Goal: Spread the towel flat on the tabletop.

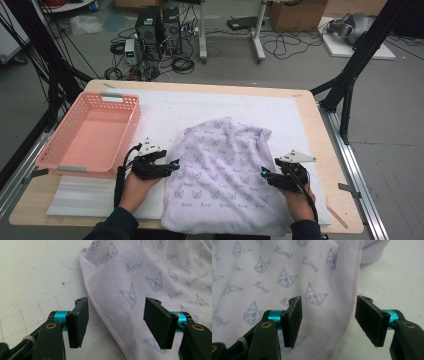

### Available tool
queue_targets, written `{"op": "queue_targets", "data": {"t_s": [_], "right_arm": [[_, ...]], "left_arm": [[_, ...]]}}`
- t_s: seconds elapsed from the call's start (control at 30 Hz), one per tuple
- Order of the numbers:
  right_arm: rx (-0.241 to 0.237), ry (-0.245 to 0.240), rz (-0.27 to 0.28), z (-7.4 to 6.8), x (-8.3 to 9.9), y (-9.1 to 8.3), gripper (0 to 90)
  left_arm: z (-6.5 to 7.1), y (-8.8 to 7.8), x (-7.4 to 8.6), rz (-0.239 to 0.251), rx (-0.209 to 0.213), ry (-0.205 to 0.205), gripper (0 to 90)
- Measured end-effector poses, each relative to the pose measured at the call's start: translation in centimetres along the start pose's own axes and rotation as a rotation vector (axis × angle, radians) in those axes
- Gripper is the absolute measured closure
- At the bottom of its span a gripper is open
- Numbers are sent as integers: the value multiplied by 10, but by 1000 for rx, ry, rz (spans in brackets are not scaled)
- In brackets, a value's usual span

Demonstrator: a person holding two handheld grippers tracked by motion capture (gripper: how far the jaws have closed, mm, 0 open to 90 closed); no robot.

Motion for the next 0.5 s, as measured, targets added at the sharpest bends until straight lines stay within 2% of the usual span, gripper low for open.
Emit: {"op": "queue_targets", "data": {"t_s": [0.07,0.2,0.27,0.33,0.5], "right_arm": [[-2,-8,6,0,-2,3,348],[-18,-4,25,6,-5,11,308],[-17,1,22,10,-6,14,292],[-17,5,35,15,-8,19,275],[-7,15,23,23,-16,32,216]], "left_arm": [[-2,1,-5,29,-5,-16,378],[-8,8,-17,37,3,2,402],[-12,12,-24,45,0,-6,412],[-15,18,-33,41,0,-25,404],[-16,37,-49,37,15,-35,368]]}}
Point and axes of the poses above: each handheld gripper's, and its own axes: y roughly forward along the jaws, x roughly out of its underside, z roughly to its right, the point moved 2 cm from there along y, roughly forward along the jaws, and after that the axes turned 12 degrees about -y, right-handed, at the moved point
